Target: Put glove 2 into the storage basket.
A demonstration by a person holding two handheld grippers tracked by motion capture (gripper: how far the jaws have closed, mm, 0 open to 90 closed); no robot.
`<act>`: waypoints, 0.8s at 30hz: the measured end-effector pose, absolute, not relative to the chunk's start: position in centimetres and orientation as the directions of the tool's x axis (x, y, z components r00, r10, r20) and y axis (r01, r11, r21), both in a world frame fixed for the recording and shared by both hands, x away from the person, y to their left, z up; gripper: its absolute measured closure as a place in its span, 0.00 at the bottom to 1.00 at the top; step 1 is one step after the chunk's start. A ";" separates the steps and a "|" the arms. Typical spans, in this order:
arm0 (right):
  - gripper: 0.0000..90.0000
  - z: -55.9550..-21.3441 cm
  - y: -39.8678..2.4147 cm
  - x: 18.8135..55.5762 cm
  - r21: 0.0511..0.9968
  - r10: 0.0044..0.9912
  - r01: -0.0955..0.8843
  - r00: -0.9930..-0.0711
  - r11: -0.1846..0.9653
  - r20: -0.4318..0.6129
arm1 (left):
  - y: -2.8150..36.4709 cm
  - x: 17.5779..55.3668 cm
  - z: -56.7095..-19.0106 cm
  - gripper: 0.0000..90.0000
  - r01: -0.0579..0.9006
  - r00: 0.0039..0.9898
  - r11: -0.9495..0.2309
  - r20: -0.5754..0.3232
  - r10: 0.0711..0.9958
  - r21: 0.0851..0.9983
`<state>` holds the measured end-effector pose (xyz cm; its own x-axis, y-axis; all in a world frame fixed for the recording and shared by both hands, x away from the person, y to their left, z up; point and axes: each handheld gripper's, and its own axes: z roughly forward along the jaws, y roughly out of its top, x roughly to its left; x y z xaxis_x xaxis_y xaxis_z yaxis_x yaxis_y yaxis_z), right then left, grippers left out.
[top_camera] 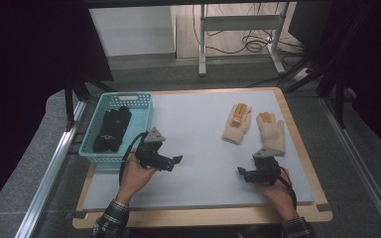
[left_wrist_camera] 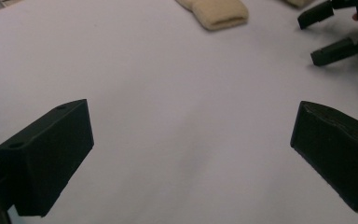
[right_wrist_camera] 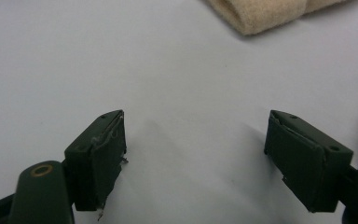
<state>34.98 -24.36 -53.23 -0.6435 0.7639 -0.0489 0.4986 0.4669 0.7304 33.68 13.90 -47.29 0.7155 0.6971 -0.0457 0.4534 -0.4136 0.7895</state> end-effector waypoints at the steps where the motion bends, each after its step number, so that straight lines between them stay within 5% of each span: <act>1: 0.23 -53.2 -24.4 35.0 0.730 0.764 0.498 -0.644 0.467 -0.050 | 13.6 33.5 -47.7 0.00 0.450 0.719 -0.420 -0.040 0.694 0.789; 16: 0.23 -53.2 -24.3 35.0 0.730 0.764 0.499 -0.643 0.467 -0.049 | 13.7 31.4 -54.6 0.00 0.526 0.684 -0.438 -0.056 0.727 0.729; 24: 0.23 -53.2 -24.4 35.0 0.731 0.763 0.498 -0.644 0.467 -0.048 | 13.3 31.5 -54.9 0.00 0.560 0.662 -0.459 -0.039 0.749 0.690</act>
